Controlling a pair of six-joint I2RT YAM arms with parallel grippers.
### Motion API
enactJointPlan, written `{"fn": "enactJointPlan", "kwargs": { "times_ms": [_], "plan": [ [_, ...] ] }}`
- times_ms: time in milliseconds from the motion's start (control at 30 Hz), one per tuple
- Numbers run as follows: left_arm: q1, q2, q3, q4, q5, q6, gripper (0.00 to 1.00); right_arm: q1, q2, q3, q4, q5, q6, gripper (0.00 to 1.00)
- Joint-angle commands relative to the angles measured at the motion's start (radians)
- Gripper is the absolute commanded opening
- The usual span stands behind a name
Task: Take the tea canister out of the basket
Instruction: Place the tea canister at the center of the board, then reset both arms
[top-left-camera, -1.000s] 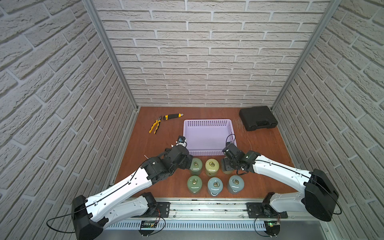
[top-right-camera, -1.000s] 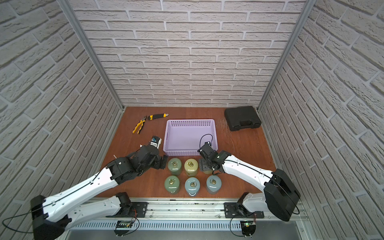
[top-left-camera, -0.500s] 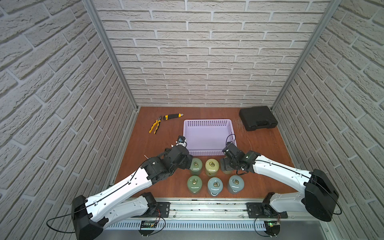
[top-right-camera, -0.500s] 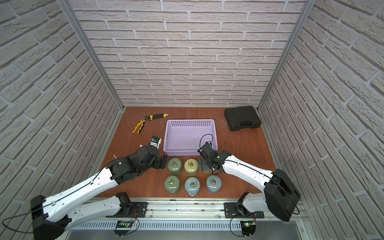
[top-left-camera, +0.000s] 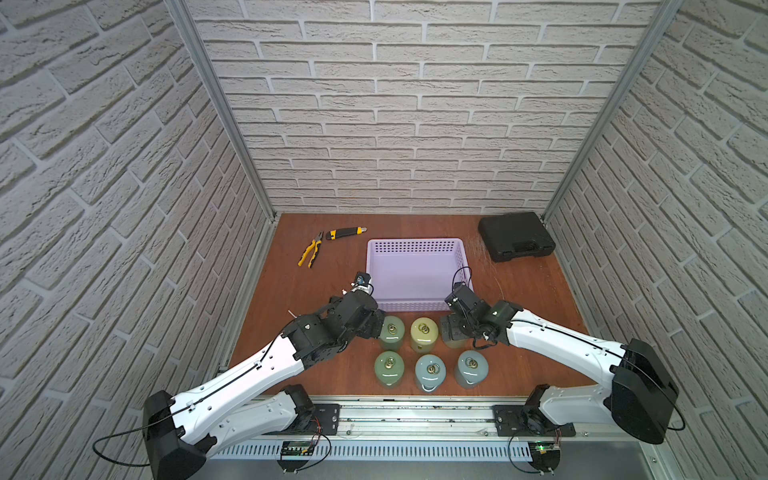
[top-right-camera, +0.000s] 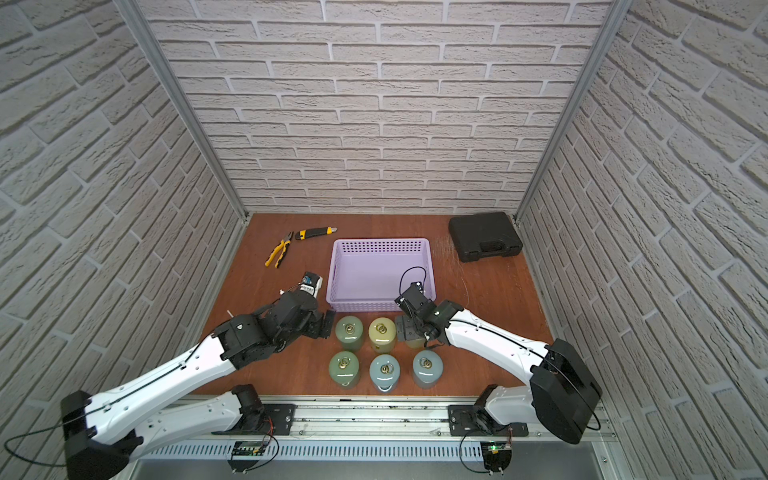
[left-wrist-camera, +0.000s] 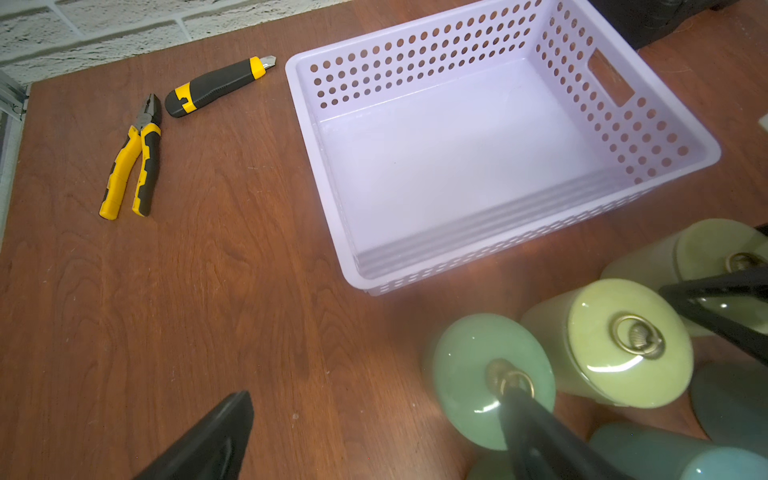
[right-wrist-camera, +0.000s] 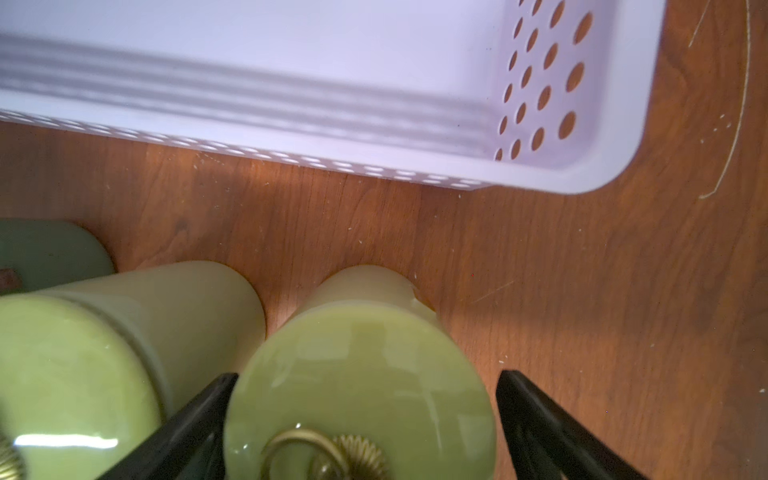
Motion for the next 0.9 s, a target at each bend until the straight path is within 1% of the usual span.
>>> {"fn": "enactJointPlan", "kwargs": {
  "times_ms": [0,167,300,467,533,667,733,867],
  "plan": [
    [0.008,-0.011,-0.018,0.012,-0.034,0.000,0.98,0.007,-0.049,0.050,-0.026,0.020,-0.009,1.00],
    [0.008,-0.001,-0.024,0.026,-0.080,0.011,0.98,0.006,-0.091,0.108,-0.077,0.038,-0.031,1.00],
    [0.008,0.007,-0.032,0.034,-0.164,0.024,0.98,0.005,-0.128,0.150,-0.110,0.078,-0.058,1.00],
    [0.013,-0.004,-0.061,0.115,-0.238,0.115,0.98,0.004,-0.167,0.171,-0.109,0.143,-0.128,1.00],
    [0.029,-0.015,-0.072,0.149,-0.255,0.155,0.98,0.003,-0.183,0.170,-0.099,0.171,-0.168,1.00],
    [0.106,-0.038,-0.090,0.200,-0.258,0.215,0.98,-0.017,-0.213,0.162,-0.066,0.226,-0.254,1.00],
    [0.157,-0.053,-0.096,0.221,-0.236,0.247,0.98,-0.041,-0.225,0.162,-0.055,0.237,-0.294,1.00],
    [0.292,-0.084,-0.103,0.252,-0.166,0.308,0.98,-0.120,-0.238,0.159,-0.029,0.231,-0.365,1.00]
  ]
}}
